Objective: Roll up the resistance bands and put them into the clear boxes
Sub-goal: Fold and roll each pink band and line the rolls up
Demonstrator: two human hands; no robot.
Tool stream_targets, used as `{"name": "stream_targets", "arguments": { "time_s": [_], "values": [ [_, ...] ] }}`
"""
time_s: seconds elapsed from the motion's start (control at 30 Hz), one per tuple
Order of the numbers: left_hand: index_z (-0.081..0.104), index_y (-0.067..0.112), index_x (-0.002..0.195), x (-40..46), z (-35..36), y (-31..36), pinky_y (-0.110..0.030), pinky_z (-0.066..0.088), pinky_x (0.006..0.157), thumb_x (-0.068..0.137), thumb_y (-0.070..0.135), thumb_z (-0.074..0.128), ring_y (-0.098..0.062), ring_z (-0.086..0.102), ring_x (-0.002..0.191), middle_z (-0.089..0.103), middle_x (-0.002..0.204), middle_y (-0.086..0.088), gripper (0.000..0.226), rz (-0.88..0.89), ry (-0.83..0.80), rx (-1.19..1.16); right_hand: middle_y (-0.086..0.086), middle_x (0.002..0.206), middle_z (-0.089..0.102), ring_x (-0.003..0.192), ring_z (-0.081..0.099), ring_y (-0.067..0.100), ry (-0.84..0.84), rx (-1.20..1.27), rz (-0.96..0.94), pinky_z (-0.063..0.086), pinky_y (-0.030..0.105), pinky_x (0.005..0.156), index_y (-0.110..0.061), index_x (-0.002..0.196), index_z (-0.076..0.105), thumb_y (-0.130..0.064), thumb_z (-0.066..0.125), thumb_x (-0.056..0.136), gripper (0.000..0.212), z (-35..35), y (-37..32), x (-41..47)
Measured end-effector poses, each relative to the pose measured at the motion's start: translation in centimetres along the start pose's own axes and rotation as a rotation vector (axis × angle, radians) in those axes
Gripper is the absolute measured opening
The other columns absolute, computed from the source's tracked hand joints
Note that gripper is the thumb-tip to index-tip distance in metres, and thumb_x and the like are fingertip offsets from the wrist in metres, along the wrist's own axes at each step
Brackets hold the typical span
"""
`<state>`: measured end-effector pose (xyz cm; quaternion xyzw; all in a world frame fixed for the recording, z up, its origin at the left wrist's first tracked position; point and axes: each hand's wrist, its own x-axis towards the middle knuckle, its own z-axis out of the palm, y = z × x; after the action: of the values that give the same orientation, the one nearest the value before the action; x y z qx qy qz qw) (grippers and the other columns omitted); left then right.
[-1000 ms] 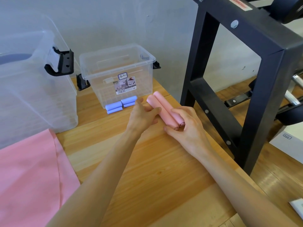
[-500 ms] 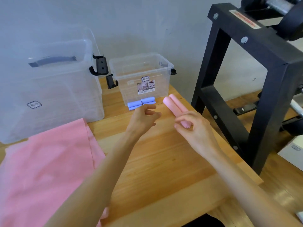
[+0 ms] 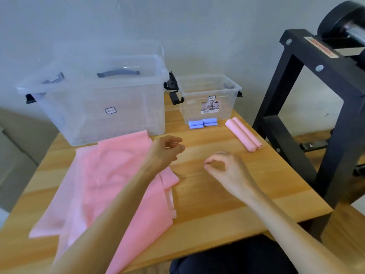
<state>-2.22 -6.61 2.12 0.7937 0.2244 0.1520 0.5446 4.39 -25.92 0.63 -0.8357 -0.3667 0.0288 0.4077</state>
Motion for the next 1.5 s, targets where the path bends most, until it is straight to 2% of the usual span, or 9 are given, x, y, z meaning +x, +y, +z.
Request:
{"name": "stream_targets", "arguments": {
  "time_s": [0.37,0.47,0.63,0.73,0.87,1.03,1.27,1.37,1.5],
  "values": [
    [0.07,0.027,0.112,-8.8,-8.1,-5.2,-0.031,0.056,0.09,0.089,0.025,0.071,-0.016,0.07,0.093,0.072,0.095,0.009,0.023,-0.073,0.102,-0.071,-0.013,0.089,0.069,0.089,0.061,0.0,-0.146,0.039,-0.037,0.043,0.015,0.082,-0.019,0.085,0.076,-0.018,0.068,0.09,0.01,5.6,-4.5,-2.1],
    [0.07,0.032,0.109,-11.1,-9.9,-6.6,-0.023,0.053,0.086,0.091,0.025,0.069,-0.008,0.07,0.086,0.072,0.095,0.014,0.02,-0.066,0.185,-0.016,-0.013,0.085,0.069,0.086,0.06,-0.001,-0.138,0.034,-0.031,0.041,0.013,0.076,-0.02,0.081,0.076,-0.018,0.068,0.089,0.012,6.6,-4.9,-2.5],
    [0.068,0.031,0.103,-14.7,-12.1,-8.4,-0.008,0.045,0.067,0.092,0.013,0.065,0.005,0.062,0.08,0.07,0.084,0.015,0.022,-0.088,0.363,0.146,-0.008,0.077,0.068,0.075,0.059,0.009,-0.084,0.014,0.046,0.042,0.026,0.067,-0.021,0.067,0.071,-0.034,0.071,0.084,0.022,7.5,-4.9,-3.0],
    [0.069,0.024,0.106,-16.0,-12.5,-8.8,0.0,0.039,0.063,0.091,0.014,0.066,0.005,0.061,0.081,0.066,0.09,0.012,0.018,-0.104,0.448,0.304,-0.011,0.068,0.066,0.063,0.057,-0.001,-0.114,0.05,0.082,0.039,0.016,0.057,-0.024,0.067,0.071,-0.038,0.08,0.077,0.019,8.3,-5.2,-3.0],
    [0.069,0.027,0.098,-16.7,-12.2,-9.1,-0.006,0.04,0.064,0.085,0.03,0.073,0.002,0.059,0.082,0.061,0.093,0.011,0.014,-0.126,0.395,0.406,-0.019,0.057,0.061,0.054,0.053,-0.004,-0.157,0.199,0.13,0.039,0.011,0.056,-0.018,0.069,0.07,-0.017,0.081,0.079,0.015,9.6,-6.2,-3.4],
    [0.065,0.032,0.077,-16.8,-11.9,-9.0,-0.011,0.04,0.062,0.086,0.022,0.071,0.005,0.058,0.078,0.06,0.086,0.013,0.014,-0.08,0.409,0.451,-0.012,0.062,0.059,0.055,0.048,0.0,-0.101,0.372,0.067,0.035,0.015,0.054,-0.014,0.08,0.061,-0.017,0.065,0.093,0.014,9.5,-8.6,-3.1],
    [0.064,0.026,0.106,-18.1,-11.6,-8.1,-0.008,0.043,0.068,0.096,0.018,0.059,0.007,0.059,0.08,0.068,0.092,0.008,0.014,-0.096,0.419,0.27,-0.005,0.069,0.058,0.052,0.047,-0.002,0.083,0.536,0.185,0.036,0.013,0.05,-0.017,0.095,0.057,-0.026,0.057,0.099,0.01,8.6,-10.9,-2.9],
    [0.055,0.024,0.125,-19.1,-11.5,-6.9,-0.028,0.055,0.085,0.101,0.018,0.053,-0.001,0.07,0.084,0.074,0.096,0.003,0.025,-0.168,0.34,-0.033,0.001,0.083,0.065,0.059,0.057,0.002,0.054,0.653,0.298,0.044,0.016,0.053,-0.014,0.102,0.06,-0.027,0.057,0.099,0.014,7.7,-11.4,-3.1],
    [0.039,0.022,0.144,-20.0,-10.7,-5.5,-0.029,0.057,0.084,0.101,0.028,0.049,-0.015,0.073,0.096,0.074,0.108,-0.003,0.045,-0.286,0.19,-0.379,-0.006,0.082,0.063,0.056,0.055,-0.006,0.014,0.74,0.367,0.042,0.009,0.05,-0.013,0.101,0.064,-0.03,0.06,0.097,0.018,6.8,-12.1,-3.6]
  ]
}}
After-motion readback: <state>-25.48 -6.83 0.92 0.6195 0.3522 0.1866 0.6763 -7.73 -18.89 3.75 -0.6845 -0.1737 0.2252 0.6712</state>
